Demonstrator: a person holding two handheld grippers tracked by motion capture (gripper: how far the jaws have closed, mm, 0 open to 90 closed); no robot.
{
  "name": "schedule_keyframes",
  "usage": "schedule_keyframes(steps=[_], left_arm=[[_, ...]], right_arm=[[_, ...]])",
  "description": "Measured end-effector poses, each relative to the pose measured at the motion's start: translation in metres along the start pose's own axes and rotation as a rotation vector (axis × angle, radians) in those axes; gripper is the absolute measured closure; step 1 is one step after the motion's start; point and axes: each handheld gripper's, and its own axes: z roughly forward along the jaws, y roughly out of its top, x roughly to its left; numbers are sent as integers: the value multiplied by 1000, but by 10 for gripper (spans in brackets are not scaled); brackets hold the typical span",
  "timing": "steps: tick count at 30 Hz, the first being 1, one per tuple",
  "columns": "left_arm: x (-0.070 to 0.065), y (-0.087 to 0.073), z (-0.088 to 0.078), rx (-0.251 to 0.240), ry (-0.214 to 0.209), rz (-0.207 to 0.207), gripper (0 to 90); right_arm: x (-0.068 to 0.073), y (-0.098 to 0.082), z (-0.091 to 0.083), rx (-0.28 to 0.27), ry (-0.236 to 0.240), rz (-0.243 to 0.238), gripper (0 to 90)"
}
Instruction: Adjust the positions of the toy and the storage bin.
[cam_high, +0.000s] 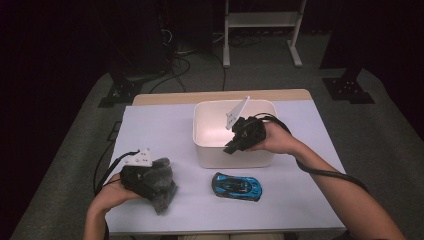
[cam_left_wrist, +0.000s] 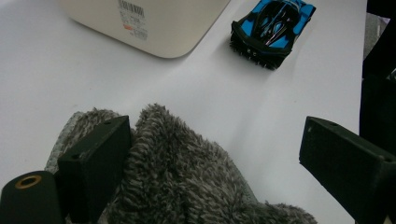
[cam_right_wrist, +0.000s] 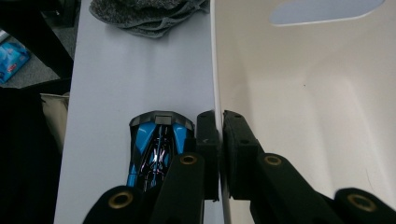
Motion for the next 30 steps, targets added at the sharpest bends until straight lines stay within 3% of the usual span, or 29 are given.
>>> schedule_keyframes(steps=[5, 7, 14, 23, 30], left_arm=[[0, 0, 0, 5, -1, -1, 88], [0, 0, 0, 2, -1, -1, 88], [0, 0, 2, 1, -2, -4, 85], [-1, 0, 0, -4, -9, 0, 85], [-2, 1, -1, -9, -12, 4, 85]], right_arm=[[1, 0, 0, -3, 8, 11, 830], [-1, -1, -1, -22, 14, 32, 687], [6, -5, -15, -84, -18, 44, 511], [36, -21, -43, -182, -54, 14, 337], [68, -37, -39, -225, -47, -5, 236]])
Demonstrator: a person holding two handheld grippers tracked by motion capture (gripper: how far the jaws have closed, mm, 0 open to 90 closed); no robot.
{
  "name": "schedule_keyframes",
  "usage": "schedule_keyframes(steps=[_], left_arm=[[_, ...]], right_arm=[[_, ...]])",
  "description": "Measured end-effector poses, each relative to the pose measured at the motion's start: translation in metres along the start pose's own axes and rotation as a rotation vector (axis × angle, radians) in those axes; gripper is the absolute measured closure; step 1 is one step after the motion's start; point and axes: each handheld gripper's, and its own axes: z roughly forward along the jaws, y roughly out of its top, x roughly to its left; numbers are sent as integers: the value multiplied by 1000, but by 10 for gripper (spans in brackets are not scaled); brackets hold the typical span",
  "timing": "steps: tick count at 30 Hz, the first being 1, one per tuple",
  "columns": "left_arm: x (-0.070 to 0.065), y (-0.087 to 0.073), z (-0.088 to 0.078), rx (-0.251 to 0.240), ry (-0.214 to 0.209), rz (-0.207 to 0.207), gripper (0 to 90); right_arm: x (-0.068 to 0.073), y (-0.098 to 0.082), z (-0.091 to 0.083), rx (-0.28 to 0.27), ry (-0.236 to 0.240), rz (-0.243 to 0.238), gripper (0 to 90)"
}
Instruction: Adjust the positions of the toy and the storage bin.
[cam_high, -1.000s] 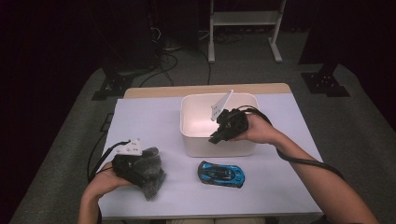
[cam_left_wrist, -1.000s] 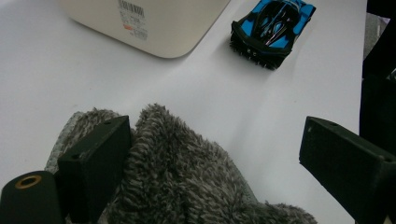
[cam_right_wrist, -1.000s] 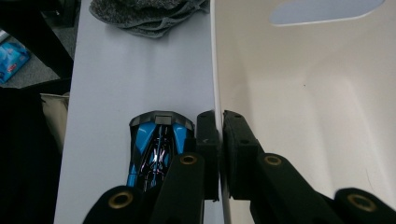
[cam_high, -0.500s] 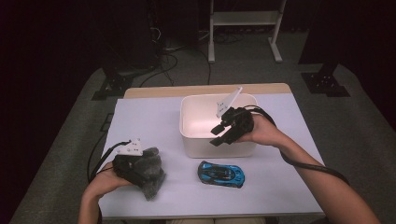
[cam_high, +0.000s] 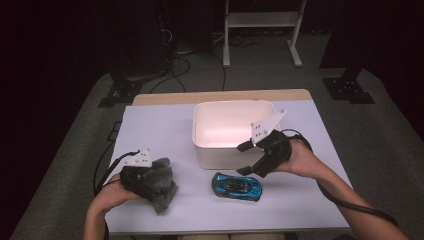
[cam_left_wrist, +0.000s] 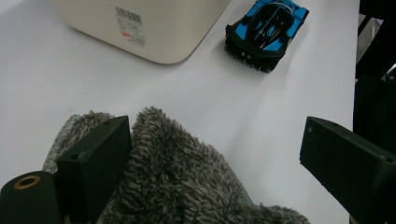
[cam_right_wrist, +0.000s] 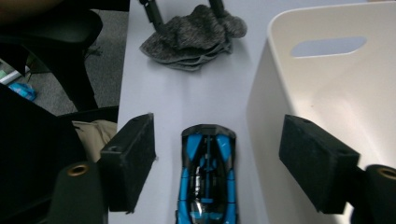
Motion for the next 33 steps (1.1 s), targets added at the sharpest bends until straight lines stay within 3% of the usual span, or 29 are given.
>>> schedule_keyframes(steps=[7, 16, 23, 33], left_arm=[[-1, 0, -1, -1, -9, 6, 85], [-2, 0, 0, -8, -26, 7, 85], [-2, 1, 1, -6, -34, 13, 84], [-2, 0, 2, -5, -40, 7, 84]], right_arm=[[21, -27, 26, 36, 7, -14, 189], [18, -70, 67, 81, -30, 40, 177], [14, -82, 82, 92, -56, 40, 171], [11, -87, 98, 92, -77, 24, 166]])
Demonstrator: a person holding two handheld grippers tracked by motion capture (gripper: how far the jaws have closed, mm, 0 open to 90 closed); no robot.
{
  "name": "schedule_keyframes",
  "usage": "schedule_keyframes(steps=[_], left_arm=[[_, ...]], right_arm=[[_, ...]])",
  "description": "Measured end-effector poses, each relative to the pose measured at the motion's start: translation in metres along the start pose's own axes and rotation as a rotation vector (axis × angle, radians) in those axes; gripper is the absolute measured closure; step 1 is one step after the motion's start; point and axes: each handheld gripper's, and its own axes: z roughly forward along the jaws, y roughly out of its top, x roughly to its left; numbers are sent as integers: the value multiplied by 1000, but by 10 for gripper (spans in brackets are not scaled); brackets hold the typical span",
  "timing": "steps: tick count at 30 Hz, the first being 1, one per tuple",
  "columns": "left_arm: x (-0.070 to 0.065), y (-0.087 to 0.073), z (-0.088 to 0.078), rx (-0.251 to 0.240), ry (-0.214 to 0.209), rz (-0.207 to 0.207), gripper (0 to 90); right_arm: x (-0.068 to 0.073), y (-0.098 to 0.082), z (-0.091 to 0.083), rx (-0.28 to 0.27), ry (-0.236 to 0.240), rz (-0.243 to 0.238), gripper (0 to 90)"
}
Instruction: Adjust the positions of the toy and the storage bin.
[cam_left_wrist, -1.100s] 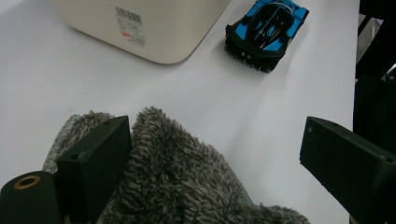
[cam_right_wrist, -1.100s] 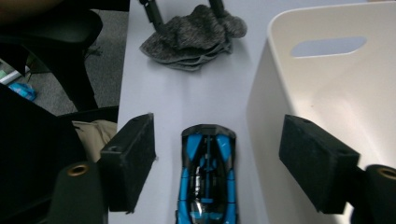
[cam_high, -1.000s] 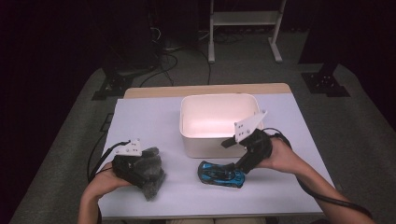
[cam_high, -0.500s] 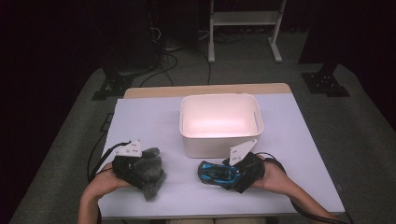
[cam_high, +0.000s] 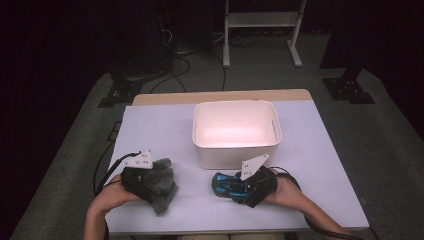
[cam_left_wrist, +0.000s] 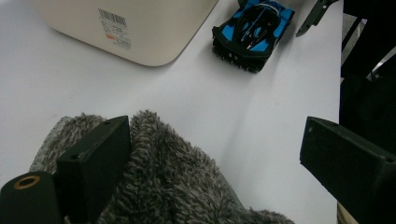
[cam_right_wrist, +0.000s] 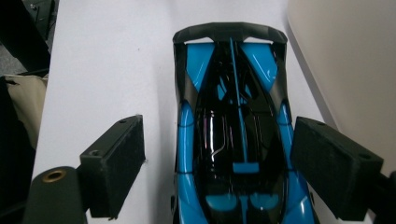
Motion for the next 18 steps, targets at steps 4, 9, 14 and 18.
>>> schedule_keyframes(steps=[4, 9, 14, 18], left_arm=[[0, 0, 0, 0, -1, 3, 84], [0, 0, 0, 0, -5, 1, 84], [0, -1, 0, 2, -7, -2, 84], [0, -2, 0, 3, -9, -4, 84]], right_arm=[[0, 3, 2, -6, -24, -17, 162], [-1, 2, 5, 7, -34, -23, 156], [-3, 1, 11, 24, -24, -25, 156], [-3, 0, 17, 39, -18, -26, 156]])
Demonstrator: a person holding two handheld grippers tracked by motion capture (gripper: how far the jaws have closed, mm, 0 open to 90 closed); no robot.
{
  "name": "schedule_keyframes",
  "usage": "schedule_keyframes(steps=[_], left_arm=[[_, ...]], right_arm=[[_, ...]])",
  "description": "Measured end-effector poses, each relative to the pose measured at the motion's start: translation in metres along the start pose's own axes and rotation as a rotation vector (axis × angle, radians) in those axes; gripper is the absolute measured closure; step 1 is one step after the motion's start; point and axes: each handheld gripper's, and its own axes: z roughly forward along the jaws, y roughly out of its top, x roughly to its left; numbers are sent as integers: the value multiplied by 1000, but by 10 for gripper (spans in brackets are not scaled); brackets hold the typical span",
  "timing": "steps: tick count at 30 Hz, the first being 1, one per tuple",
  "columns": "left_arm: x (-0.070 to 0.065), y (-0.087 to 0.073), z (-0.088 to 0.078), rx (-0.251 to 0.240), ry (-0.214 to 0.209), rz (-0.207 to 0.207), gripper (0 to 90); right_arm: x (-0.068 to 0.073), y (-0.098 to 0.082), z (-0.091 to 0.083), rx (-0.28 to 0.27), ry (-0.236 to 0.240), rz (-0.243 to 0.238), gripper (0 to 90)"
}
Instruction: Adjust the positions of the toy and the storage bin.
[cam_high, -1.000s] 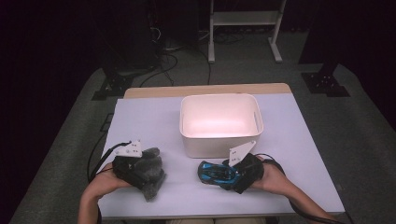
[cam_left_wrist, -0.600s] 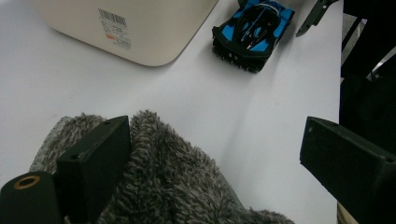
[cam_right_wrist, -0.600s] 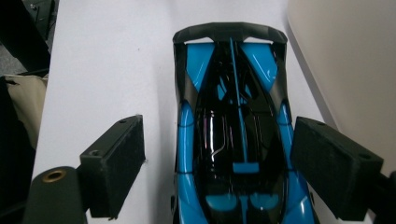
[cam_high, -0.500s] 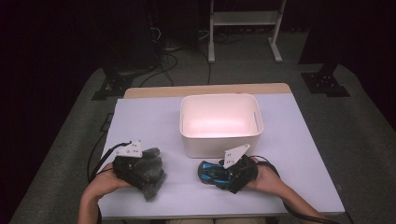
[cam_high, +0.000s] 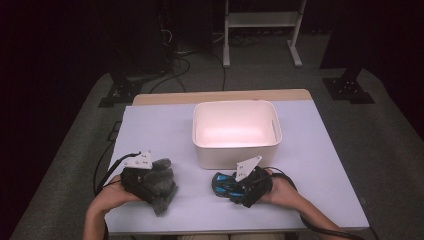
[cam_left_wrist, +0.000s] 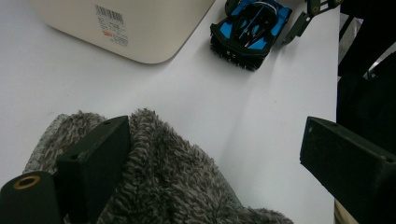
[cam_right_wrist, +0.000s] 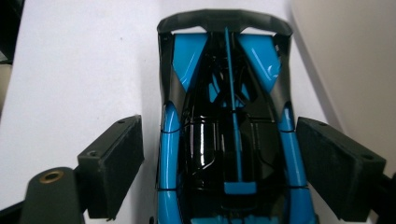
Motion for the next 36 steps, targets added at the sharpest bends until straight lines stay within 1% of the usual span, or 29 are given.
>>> schedule_keyframes(steps=[4, 7, 10, 13, 15, 17, 21, 23, 24, 25, 26, 32, 34, 36], left_arm=[[0, 0, 1, 6, -5, 1, 78], [0, -1, 2, 9, -9, 1, 78], [0, -1, 2, 7, -11, 0, 77], [0, -1, 2, 7, -10, -1, 78], [0, -1, 1, 7, -11, 0, 77], [0, -1, 1, 7, -12, 1, 77], [0, -1, 0, 10, -14, 3, 77], [0, -1, 0, 8, -15, 4, 77], [0, -1, 0, 8, -15, 4, 77], [0, -1, 0, 10, -15, 4, 77], [0, -1, 0, 10, -16, 3, 77], [0, -1, 0, 12, -18, 5, 77], [0, -1, 0, 12, -18, 5, 77], [0, -1, 0, 12, -18, 4, 77]], right_arm=[[-1, -1, 4, 8, 6, 5, 158], [-2, -2, 5, 3, 17, 12, 160], [-2, -3, 5, -3, 17, 13, 171], [-2, -3, 2, -11, -7, 10, 247], [-2, -3, 2, -8, -3, 20, 248], [-2, -3, 2, -4, -11, 5, 248], [-2, -2, 1, 3, -11, 15, 250], [-2, -3, -1, -5, -5, 22, 261], [-3, -2, -3, -17, 5, 31, 262], [-3, -2, -3, -16, 9, 32, 262], [-2, -2, -3, -5, 8, 21, 262], [-2, -5, -4, -20, 17, 38, 262], [-2, -4, -4, -21, 19, 31, 262], [-1, -4, -5, -33, 34, 35, 262]])
